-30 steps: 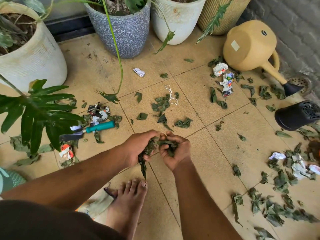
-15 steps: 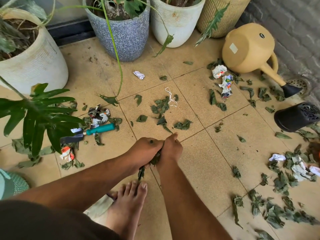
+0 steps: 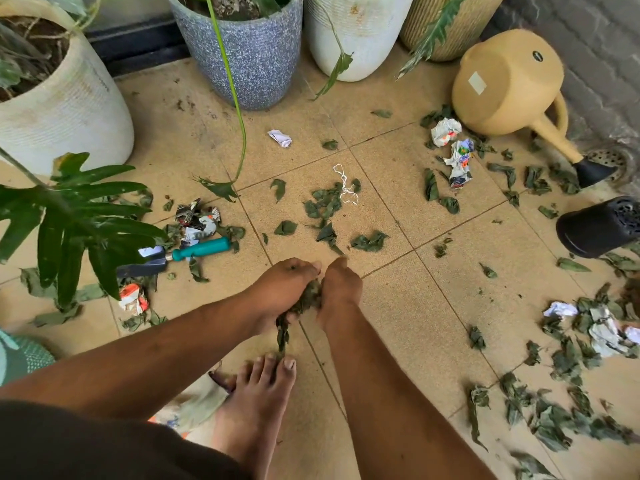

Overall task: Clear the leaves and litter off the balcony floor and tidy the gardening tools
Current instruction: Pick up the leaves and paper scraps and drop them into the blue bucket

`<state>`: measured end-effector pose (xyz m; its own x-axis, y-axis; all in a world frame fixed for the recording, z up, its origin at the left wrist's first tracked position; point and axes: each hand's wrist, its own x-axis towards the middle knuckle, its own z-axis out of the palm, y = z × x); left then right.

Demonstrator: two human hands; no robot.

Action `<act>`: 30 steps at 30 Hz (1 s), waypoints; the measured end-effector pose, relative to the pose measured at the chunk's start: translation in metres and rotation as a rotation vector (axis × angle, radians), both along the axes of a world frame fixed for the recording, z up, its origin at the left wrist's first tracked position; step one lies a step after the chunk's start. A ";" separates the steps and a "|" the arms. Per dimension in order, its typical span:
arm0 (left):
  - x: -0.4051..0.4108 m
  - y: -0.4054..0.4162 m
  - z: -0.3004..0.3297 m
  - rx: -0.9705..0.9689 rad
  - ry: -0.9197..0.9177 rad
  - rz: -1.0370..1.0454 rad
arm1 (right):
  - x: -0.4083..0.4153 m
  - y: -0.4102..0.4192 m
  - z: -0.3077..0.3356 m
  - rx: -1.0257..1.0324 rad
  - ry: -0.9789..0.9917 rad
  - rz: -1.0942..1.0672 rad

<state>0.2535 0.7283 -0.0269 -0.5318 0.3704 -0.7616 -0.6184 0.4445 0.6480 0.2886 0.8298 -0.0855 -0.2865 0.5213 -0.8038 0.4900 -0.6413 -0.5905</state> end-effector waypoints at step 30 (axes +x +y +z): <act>-0.023 -0.032 -0.006 0.091 -0.264 0.152 | 0.053 0.067 -0.031 0.610 -0.212 0.052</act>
<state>0.2308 0.6967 -0.0334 -0.3750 0.3748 -0.8479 -0.8255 0.2811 0.4894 0.3419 0.8967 -0.1163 -0.1913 0.8921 -0.4093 0.6573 -0.1932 -0.7284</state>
